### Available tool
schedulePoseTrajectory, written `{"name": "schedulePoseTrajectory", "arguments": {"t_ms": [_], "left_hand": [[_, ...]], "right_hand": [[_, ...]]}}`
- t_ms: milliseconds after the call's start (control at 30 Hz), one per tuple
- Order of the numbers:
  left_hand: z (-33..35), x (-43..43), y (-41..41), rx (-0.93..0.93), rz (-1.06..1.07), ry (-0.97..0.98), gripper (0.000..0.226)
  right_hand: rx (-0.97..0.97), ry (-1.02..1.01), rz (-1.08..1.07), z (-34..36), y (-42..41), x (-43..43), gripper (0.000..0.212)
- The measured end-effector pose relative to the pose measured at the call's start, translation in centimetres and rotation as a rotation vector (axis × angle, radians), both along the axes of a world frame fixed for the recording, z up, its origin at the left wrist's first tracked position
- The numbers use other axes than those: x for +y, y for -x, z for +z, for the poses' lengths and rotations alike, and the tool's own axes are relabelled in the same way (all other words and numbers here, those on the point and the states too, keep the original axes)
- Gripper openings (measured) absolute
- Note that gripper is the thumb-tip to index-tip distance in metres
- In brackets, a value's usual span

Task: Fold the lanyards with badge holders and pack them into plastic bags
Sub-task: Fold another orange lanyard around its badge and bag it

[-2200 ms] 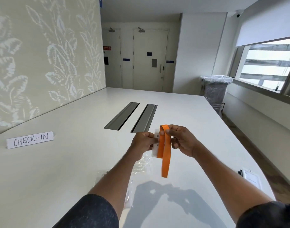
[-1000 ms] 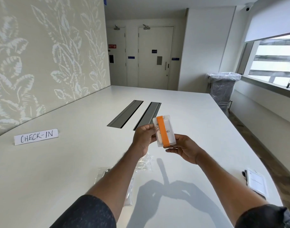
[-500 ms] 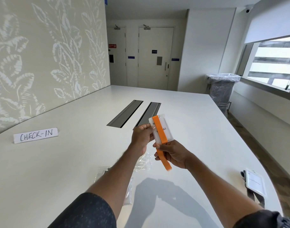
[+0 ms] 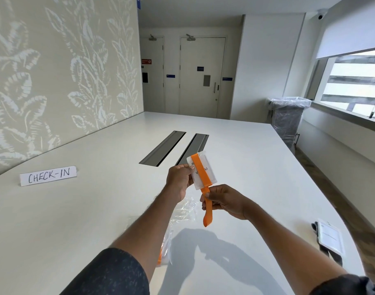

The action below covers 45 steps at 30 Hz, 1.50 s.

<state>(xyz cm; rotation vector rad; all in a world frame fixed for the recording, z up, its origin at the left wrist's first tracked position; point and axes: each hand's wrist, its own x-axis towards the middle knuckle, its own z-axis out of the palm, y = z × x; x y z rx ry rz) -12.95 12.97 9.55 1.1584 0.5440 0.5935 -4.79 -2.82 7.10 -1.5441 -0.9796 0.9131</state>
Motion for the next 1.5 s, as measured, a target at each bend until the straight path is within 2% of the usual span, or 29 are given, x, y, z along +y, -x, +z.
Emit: {"name": "schedulePoseTrajectory", "arguments": {"t_ms": [233, 367, 567, 700, 800, 933, 1067, 1167, 1367, 1500], "left_hand": [[-0.2, 0.0, -0.2, 0.051, 0.010, 0.073, 0.012], [-0.3, 0.2, -0.1, 0.093, 0.026, 0.047, 0.019], [-0.7, 0.0, -0.1, 0.162, 0.110, -0.105, 0.013], [-0.6, -0.1, 0.0, 0.151, 0.163, -0.157, 0.021], [-0.7, -0.1, 0.3, 0.171, 0.190, -0.257, 0.017], [-1.3, -0.6, 0.6, 0.198, 0.116, -0.351, 0.010], [-1.8, -1.0, 0.8, 0.222, 0.000, -0.426, 0.013], [-2.1, -1.3, 0.8, 0.214, -0.076, -0.413, 0.018], [-2.7, -0.8, 0.9, 0.256, -0.180, -0.384, 0.021], [-3.4, -0.8, 0.9, 0.248, -0.210, -0.319, 0.022]], "right_hand": [[-0.166, 0.100, 0.022, 0.3, 0.0, -0.2, 0.023], [-0.213, 0.137, 0.001, 0.2, -0.2, -0.4, 0.023], [-0.147, 0.085, 0.031, 0.6, 0.2, -0.3, 0.024], [0.009, 0.018, 0.001, 0.5, 0.2, -0.2, 0.027], [0.081, -0.033, 0.000, 0.7, 0.2, 0.0, 0.026], [0.127, -0.043, -0.053, 1.7, -0.1, 0.4, 0.028], [0.191, -0.023, -0.114, 2.5, -1.0, 0.7, 0.028], [0.259, -0.018, -0.172, 2.8, -1.4, 0.8, 0.028], [0.189, -0.045, -0.152, 3.0, -2.3, 0.2, 0.029], [-0.050, -0.035, -0.172, 2.5, -2.8, 0.1, 0.020]]}}
